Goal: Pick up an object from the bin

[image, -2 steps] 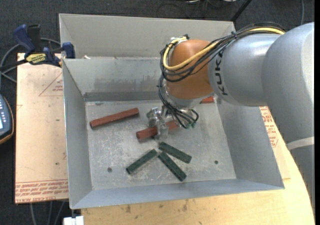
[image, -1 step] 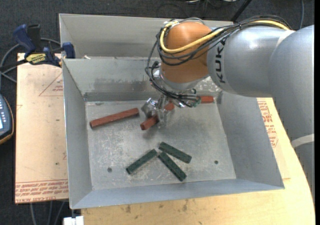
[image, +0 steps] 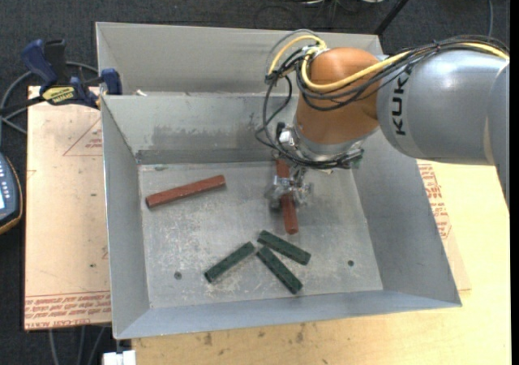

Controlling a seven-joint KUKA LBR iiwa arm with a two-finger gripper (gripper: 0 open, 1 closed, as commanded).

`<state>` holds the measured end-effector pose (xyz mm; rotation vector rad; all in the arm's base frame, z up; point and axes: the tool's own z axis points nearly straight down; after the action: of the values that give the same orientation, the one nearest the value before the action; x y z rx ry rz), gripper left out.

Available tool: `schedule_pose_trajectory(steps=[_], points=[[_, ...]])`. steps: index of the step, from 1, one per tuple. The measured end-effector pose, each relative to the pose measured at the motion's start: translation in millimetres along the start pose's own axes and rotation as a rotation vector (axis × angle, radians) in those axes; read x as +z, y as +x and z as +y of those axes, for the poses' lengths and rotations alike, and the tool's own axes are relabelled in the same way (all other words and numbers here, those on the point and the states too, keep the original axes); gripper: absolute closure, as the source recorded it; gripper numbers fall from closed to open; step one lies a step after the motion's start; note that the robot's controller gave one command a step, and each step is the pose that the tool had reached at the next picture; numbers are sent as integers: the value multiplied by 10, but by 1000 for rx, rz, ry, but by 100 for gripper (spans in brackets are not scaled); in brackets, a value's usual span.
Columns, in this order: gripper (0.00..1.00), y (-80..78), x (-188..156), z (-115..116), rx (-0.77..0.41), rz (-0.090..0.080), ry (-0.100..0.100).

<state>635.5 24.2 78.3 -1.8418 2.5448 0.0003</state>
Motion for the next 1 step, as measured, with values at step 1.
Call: schedule_pose_trajectory(steps=[1], points=[[100,-118,-626,-120,-270,-4,6]])
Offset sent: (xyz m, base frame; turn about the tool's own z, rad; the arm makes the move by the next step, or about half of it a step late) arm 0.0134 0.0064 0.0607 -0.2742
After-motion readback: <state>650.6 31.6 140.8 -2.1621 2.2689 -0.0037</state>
